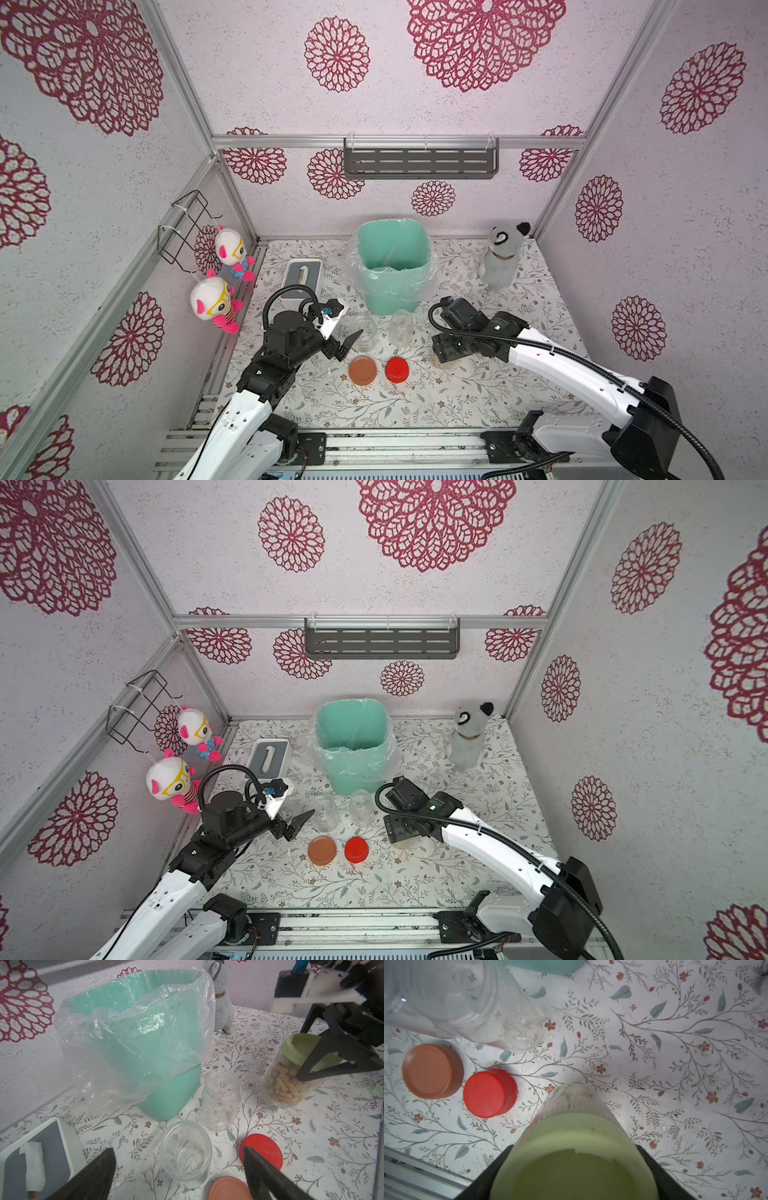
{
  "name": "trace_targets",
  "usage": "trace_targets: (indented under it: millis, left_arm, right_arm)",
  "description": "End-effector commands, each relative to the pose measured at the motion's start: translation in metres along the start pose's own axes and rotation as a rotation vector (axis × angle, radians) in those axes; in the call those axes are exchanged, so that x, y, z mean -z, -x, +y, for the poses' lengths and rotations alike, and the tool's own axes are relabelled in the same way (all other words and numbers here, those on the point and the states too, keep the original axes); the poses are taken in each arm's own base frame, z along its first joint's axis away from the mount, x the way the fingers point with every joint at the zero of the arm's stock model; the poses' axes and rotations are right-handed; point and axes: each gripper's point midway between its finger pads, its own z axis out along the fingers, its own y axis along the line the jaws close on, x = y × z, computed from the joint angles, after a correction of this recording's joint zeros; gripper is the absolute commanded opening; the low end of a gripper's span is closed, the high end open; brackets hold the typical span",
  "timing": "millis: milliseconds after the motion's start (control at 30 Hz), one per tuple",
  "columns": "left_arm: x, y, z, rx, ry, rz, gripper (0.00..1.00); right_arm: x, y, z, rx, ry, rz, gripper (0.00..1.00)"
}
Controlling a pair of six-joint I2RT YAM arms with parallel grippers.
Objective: Empty moldy peanuts from jars
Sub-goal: Pick up the jar from the center of the board.
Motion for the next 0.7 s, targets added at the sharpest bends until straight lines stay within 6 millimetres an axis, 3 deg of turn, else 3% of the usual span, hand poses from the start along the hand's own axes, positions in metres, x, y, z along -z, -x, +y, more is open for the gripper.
trace_targets:
  millis: [0, 367, 667]
  left_arm:
    - [0.003, 0.022, -0.001, -0.013, -0.015, -0.058, 0.97]
    - [-0.005, 0.044, -0.021, -0.008, -0.133, -0.077, 0.97]
    - [-0.019, 0.076, -0.051, -0.020, -0.239, -0.099, 0.97]
  right_arm:
    - [0.032, 0.036, 0.006, -0.039, 0.092, -0.179, 0.00]
    - [0.108, 0.088, 0.008, -0.067, 0.308, -0.426, 0.00]
    - [0.169, 0.138, 0.051, 0.054, 0.533, -0.511, 0.00]
